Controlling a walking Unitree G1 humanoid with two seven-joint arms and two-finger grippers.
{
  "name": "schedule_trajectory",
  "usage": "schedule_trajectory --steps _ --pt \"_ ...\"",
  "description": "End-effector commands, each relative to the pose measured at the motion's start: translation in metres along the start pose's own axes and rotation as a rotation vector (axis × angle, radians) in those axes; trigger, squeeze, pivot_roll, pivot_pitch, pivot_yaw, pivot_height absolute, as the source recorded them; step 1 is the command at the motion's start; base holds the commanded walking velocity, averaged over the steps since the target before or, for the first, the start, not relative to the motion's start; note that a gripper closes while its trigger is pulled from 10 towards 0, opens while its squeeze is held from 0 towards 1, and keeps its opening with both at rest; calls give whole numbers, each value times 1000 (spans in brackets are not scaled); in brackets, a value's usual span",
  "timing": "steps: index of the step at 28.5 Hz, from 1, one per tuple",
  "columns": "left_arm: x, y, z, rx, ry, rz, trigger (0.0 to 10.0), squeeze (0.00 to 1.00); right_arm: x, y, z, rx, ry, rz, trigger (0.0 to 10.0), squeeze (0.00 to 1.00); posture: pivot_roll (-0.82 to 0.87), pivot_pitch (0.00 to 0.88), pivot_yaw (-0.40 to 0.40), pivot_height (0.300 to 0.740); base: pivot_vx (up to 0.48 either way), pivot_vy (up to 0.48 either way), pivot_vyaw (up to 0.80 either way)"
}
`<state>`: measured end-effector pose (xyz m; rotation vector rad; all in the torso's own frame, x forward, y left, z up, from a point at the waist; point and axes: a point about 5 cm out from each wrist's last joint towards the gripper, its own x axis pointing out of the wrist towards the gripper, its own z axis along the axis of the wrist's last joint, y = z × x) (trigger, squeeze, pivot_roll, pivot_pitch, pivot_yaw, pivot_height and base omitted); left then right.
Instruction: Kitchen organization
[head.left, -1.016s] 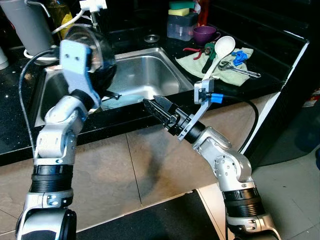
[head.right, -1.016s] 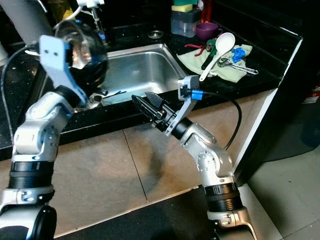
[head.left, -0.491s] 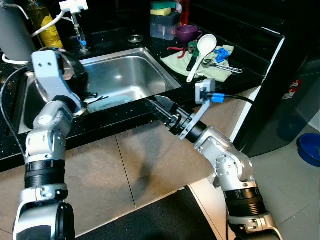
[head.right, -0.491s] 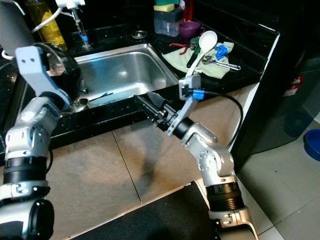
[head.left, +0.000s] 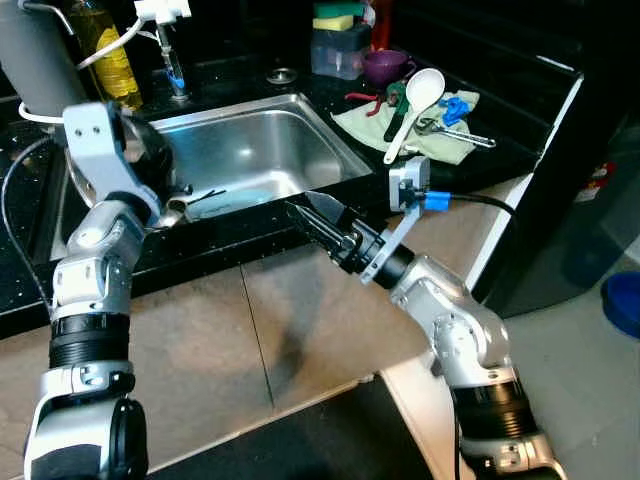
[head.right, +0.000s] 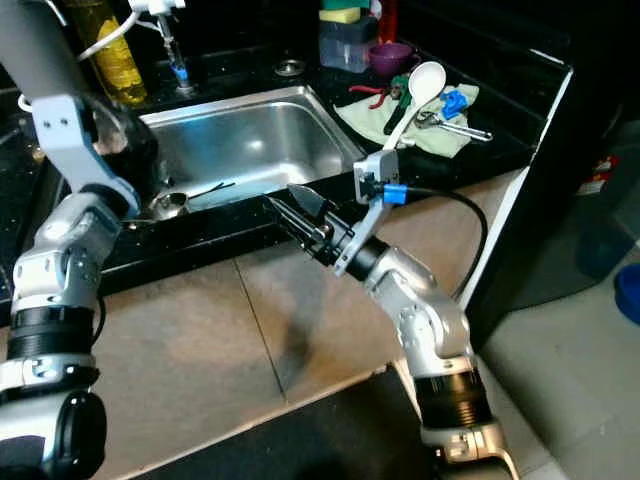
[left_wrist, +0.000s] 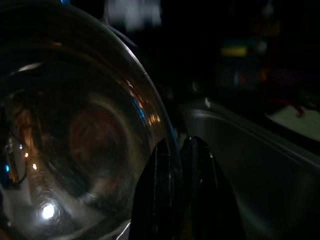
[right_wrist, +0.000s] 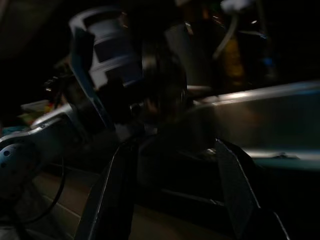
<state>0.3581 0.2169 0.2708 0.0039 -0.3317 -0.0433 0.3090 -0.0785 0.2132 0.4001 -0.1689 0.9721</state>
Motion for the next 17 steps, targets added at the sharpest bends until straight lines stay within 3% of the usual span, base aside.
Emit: schedule_trajectory --steps 1,6,12,17 --pt "1 0 29 102 -117 -12 10000 0 3 4 3 -2 -23 19 10000 0 23 0 23 740 0 0 438" --pt "-2 -9 39 196 -145 -52 10000 0 5 4 1 5 -22 12 10000 0 29 0 23 740 0 0 88" --pt "-8 -5 32 219 -115 -12 10000 0 7 6 -1 8 -21 29 10000 0 38 0 23 740 0 0 0" --pt "-11 -5 27 199 -101 -6 10000 0 8 6 -2 8 -22 33 10000 0 40 0 24 740 247 0 0"
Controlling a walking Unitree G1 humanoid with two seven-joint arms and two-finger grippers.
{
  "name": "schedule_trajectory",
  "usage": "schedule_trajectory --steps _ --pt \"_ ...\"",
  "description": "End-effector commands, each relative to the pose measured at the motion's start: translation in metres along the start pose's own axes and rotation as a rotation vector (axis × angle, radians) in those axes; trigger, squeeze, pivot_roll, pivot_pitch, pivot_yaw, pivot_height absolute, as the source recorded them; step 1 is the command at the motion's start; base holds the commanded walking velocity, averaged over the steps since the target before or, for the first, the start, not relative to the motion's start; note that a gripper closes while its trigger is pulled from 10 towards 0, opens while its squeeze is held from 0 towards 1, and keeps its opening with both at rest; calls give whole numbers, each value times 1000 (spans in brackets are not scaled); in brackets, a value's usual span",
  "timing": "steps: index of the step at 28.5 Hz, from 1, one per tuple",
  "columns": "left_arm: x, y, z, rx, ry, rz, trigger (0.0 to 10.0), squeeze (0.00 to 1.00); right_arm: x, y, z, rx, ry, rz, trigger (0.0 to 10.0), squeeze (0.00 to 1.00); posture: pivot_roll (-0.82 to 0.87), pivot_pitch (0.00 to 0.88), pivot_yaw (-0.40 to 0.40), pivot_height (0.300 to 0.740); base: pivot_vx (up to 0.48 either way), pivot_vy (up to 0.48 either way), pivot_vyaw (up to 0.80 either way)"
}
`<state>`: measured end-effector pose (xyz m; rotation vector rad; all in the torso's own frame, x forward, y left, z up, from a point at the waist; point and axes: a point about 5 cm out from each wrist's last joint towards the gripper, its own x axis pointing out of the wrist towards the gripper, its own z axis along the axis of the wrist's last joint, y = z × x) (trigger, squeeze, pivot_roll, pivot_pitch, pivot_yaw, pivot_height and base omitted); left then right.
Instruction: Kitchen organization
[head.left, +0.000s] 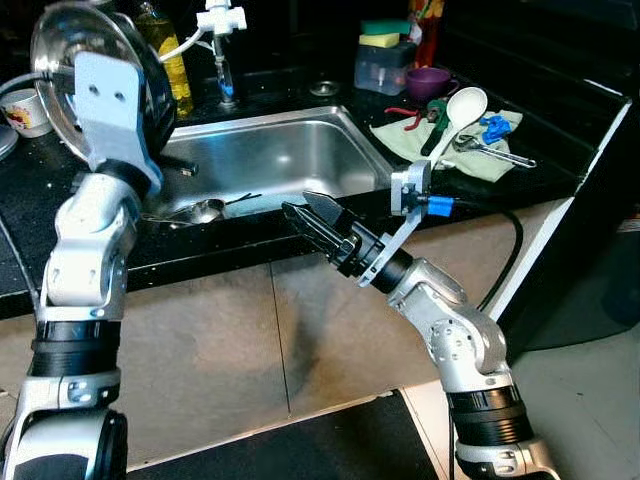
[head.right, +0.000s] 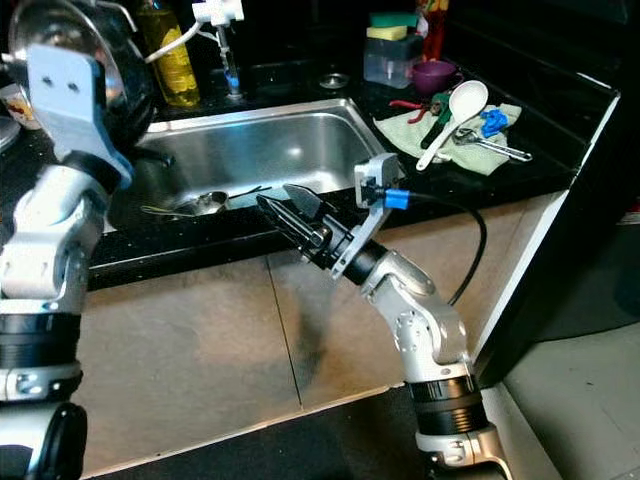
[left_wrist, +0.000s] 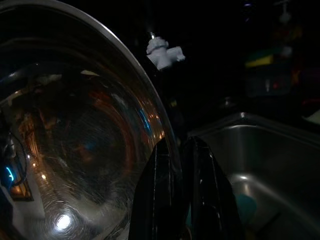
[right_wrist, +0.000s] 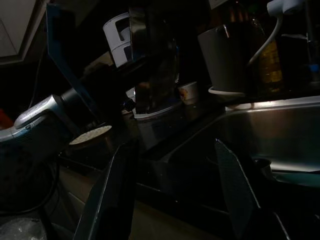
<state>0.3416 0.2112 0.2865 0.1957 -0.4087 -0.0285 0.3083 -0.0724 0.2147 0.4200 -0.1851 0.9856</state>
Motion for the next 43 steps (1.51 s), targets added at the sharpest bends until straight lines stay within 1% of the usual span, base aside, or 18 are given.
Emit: schedule_trajectory --steps 1,3,5,9,17,20,27,28,29,32,33,35,36,39,40,41,42,43 --pt "-1 2 6 8 -27 12 10000 0 3 2 0 -4 -3 17 10000 0 40 0 24 740 255 0 0" --pt "-1 1 6 11 -24 10 10000 0 3 1 0 -22 -6 10 10000 0 40 0 24 740 253 0 0" --pt "-1 0 6 11 -22 7 10000 0 3 2 2 -18 -22 25 10000 0 42 0 24 740 259 0 200" --pt "0 -3 7 6 -24 -5 10000 0 2 4 6 -33 -37 57 10000 0 41 0 26 740 270 0 775" --pt "1 -4 9 6 -28 -15 10000 0 2 8 5 -24 -43 86 10000 0 45 0 27 740 276 0 770" --pt "1 -5 9 6 -28 -17 10000 0 2 8 4 -21 -41 83 10000 0 45 0 27 740 280 0 769" --pt "2 -8 8 -12 -22 -41 10000 0 4 1 1 -33 -24 21 10000 0 47 0 30 740 281 0 0" --pt "2 -12 7 -25 -19 -70 10000 0 4 -1 1 -37 -19 5 10000 0 47 0 31 740 0 0 0" --pt "2 -12 7 -25 -19 -70 10000 0 4 -1 1 -37 -19 5 10000 0 47 0 31 740 0 0 0" --pt "2 -25 -2 -80 19 -187 10000 0 0 -13 1 -60 -4 -83 10000 0 40 0 36 740 0 0 0" --pt "2 -25 -2 -80 19 -187 10000 0 0 -13 1 -60 -4 -83 10000 0 40 0 36 740 0 0 0" --pt "2 -30 -9 -97 45 -247 10000 0 -3 -20 3 -71 -2 -133 10000 0 37 0 34 740 0 0 0" --pt "2 -30 -9 -97 45 -247 10000 0 -3 -20 3 -71 -2 -133 10000 0 37 0 34 740 0 0 0" --pt "2 -42 -27 -169 99 -406 10000 0 -5 -29 8 -81 4 -195 10000 0 20 0 35 740 0 0 0" --pt "3 -42 -32 -195 116 -434 10000 0 -5 -30 10 -93 8 -195 10000 0 20 0 35 740 0 0 0" --pt "3 -42 -32 -195 116 -434 10000 0 -5 -30 10 -93 8 -195 10000 0 20 0 35 740 0 0 0" --pt "4 -42 -36 -231 129 -465 10000 0 -6 -31 13 -94 6 -193 10000 0 14 0 33 740 0 0 -800" --pt "6 -39 -43 -262 163 -476 10000 0 -7 -31 17 -101 0 -191 10000 0 5 0 34 740 0 0 -800"
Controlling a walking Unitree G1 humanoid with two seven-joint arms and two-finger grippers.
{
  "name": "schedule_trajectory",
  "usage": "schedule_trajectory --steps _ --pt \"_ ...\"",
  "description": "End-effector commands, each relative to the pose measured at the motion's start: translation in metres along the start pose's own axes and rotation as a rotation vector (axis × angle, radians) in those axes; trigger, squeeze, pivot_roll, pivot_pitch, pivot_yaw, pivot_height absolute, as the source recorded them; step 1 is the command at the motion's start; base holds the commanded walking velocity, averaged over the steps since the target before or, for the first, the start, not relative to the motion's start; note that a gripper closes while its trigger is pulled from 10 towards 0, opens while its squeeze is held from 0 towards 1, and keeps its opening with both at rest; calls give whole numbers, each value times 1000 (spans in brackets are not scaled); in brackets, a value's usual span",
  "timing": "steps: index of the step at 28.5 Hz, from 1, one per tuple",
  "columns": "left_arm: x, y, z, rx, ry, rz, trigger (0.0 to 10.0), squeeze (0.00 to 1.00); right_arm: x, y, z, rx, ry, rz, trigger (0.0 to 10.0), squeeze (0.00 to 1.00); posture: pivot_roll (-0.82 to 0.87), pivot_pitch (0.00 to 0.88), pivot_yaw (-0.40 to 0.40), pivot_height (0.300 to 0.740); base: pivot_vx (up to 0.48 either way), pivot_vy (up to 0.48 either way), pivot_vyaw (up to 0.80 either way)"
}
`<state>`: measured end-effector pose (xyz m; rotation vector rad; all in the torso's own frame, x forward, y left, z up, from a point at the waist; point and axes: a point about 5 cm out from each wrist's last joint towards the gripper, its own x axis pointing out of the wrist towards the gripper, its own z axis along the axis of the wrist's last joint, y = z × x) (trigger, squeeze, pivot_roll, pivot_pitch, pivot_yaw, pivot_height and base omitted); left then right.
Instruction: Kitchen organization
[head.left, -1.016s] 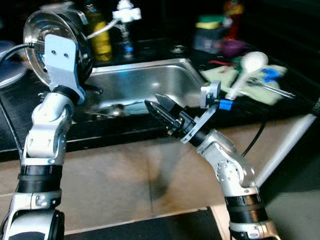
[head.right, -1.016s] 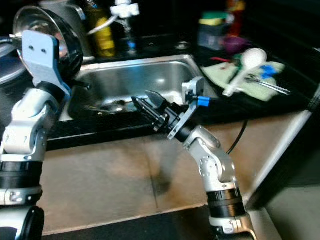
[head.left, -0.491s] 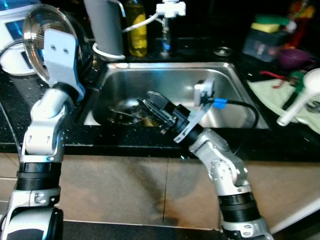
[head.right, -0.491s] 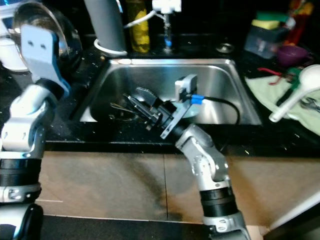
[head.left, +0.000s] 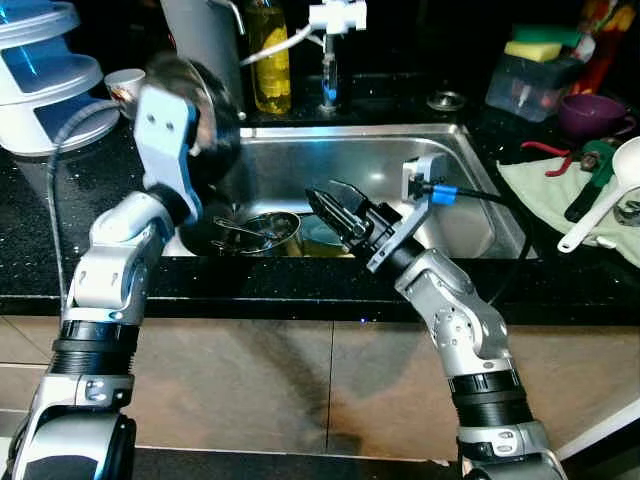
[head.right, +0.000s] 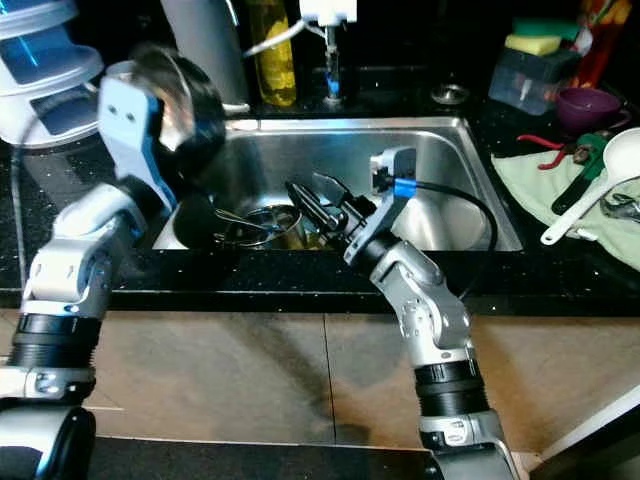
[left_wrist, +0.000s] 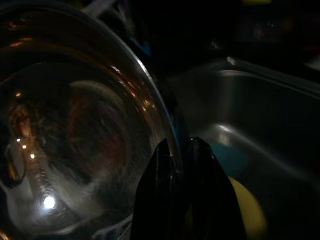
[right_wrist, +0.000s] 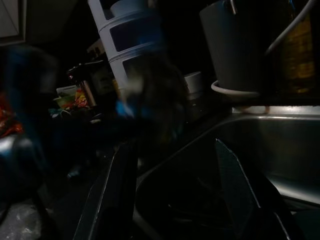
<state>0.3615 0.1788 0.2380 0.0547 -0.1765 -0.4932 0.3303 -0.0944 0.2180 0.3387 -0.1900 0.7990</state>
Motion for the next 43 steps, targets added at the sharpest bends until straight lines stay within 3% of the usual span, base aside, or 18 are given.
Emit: schedule_trajectory --steps 1,5,8,13,16,21,33,34,38,39,43 --pt "3 6 0 -46 4 -40 10000 0 -3 -4 5 -6 -7 -14 10000 0 5 0 34 740 0 0 -800" --pt "2 16 -12 -105 67 -45 10000 0 -9 -6 12 -16 -22 -24 10000 0 -22 0 27 740 0 0 -100" --pt "3 23 -14 -157 56 -43 10000 0 -12 -5 16 -17 -29 -19 10000 0 -35 1 22 740 0 0 0" --pt "9 19 -11 -147 48 -111 10000 0 -18 -2 21 -22 -17 -15 10000 0 -67 37 8 740 0 0 0" --pt "13 18 -14 -188 52 -150 10000 0 -24 -1 26 -35 -2 -20 10000 0 -97 75 -3 740 0 0 0" --pt "12 21 -33 -311 136 -121 10000 0 -32 1 32 -51 18 -30 10000 0 -126 110 -15 740 0 0 0" --pt "14 25 -37 -373 134 -90 10000 0 -39 7 39 -48 41 -34 10000 0 -143 139 -24 740 0 0 0" --pt "14 28 -35 -357 130 -74 10000 1000 -38 8 38 -44 42 -34 10000 0 -135 126 -21 740 0 0 0" --pt "15 32 -27 -326 106 -67 10000 1000 -36 8 37 -41 39 -32 10000 0 -128 117 -20 740 0 0 0" --pt "16 35 -15 -252 59 -44 10000 0 -34 8 37 -38 32 -30 10000 0 -111 94 -15 740 0 0 0" --pt "15 38 0 -154 0 -8 10000 0 -30 8 37 -33 19 -26 10000 0 -104 83 -14 740 0 0 0"
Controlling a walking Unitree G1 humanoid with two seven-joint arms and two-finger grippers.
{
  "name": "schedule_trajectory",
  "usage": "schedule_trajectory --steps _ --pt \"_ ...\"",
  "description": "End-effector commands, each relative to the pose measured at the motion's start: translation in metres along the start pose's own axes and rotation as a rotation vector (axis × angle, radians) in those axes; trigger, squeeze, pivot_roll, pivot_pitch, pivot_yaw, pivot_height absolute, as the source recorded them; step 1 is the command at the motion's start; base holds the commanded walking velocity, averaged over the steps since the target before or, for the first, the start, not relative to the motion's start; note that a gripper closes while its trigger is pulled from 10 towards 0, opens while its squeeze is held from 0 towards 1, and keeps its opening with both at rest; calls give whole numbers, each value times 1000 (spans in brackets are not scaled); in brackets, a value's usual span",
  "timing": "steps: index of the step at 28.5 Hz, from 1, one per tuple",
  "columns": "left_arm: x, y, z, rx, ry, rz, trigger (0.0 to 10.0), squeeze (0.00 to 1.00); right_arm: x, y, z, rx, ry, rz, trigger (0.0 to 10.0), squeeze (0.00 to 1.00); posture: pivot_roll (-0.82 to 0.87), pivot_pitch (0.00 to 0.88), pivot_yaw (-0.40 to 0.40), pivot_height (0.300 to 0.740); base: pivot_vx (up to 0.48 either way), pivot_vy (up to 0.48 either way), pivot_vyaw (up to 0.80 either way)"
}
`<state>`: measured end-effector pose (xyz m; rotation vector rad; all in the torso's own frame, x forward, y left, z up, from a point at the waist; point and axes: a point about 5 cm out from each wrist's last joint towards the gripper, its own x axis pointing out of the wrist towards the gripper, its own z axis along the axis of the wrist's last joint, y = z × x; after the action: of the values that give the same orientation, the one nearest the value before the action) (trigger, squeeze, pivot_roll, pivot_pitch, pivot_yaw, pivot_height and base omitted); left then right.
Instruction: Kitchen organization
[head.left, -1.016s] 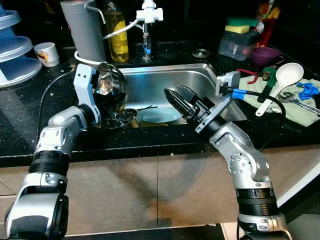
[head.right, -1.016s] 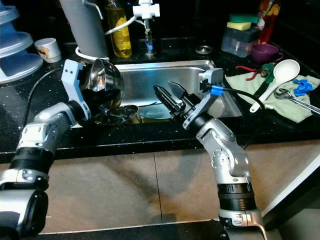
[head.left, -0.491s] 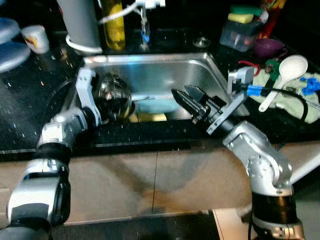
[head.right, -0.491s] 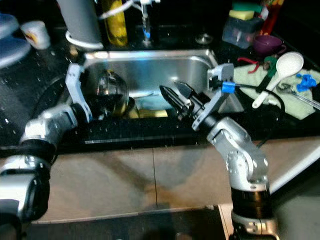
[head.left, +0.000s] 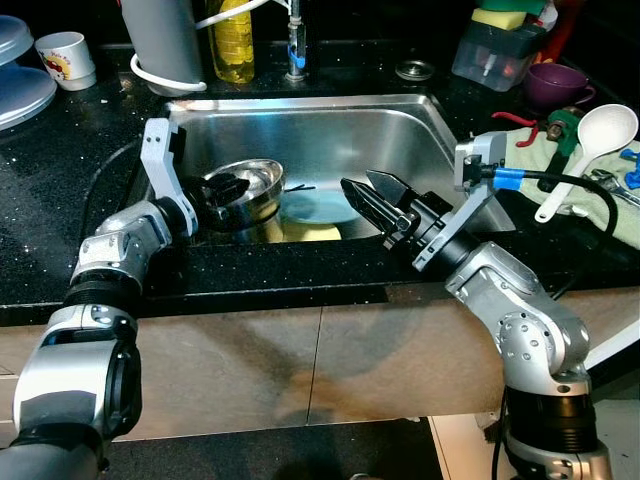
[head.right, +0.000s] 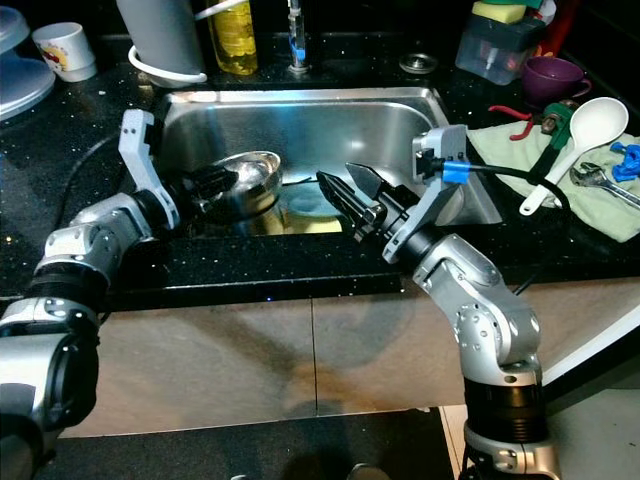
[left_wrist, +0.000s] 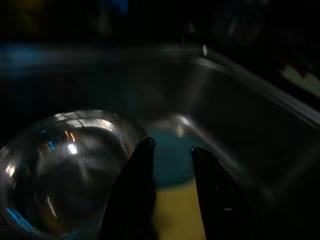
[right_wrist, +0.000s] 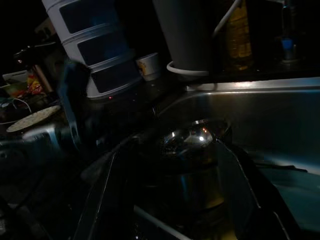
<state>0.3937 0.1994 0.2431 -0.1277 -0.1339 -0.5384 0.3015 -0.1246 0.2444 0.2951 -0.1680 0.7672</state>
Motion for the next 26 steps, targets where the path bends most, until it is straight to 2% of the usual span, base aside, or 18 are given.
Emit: schedule_trajectory --steps 1,2,3,4,5,8,9,12,14,16,17,18,26 --pt "-4 4 2 34 3 22 10000 0 2 1 1 3 -13 7 10000 0 -104 83 -14 740 0 0 0" --pt "-5 2 18 73 -80 59 10000 0 5 1 1 6 -22 15 10000 0 -85 59 -9 740 0 0 0" --pt "-5 1 23 77 -110 69 10000 0 6 1 1 7 -24 18 10000 0 -85 59 -9 740 0 0 0" --pt "-7 -4 32 125 -150 89 10000 0 10 1 1 7 -30 22 10000 0 -68 37 -8 740 0 0 0" --pt "-7 -4 32 125 -150 89 10000 0 10 1 1 7 -30 22 10000 0 -68 37 -8 740 0 0 0" --pt "-14 -19 46 232 -236 174 10000 0 18 0 0 12 -47 37 10000 0 -44 8 -4 740 0 0 0" --pt "-20 -29 46 328 -254 254 10000 0 22 0 -2 18 -55 47 10000 0 -28 0 -3 740 0 0 0" --pt "-26 -41 41 373 -278 313 10000 0 27 0 -4 27 -61 53 10000 0 -5 0 -3 740 0 0 0" --pt "-31 -59 31 397 -277 326 10000 0 30 -1 -9 45 -68 51 10000 0 9 0 2 740 0 0 0" --pt "-36 -74 22 387 -278 313 10000 0 31 -1 -14 51 -67 46 10000 0 17 0 9 740 0 0 0" --pt "-36 -74 22 387 -278 313 10000 0 31 -1 -14 51 -67 46 10000 0 17 0 9 740 0 0 0" --pt "-40 -84 13 385 -264 304 10000 0 31 0 -19 62 -69 44 10000 0 24 0 13 740 0 0 0" --pt "-58 -100 -12 395 -205 387 10000 0 27 0 -39 94 -65 7 10000 0 31 0 25 740 0 0 0"
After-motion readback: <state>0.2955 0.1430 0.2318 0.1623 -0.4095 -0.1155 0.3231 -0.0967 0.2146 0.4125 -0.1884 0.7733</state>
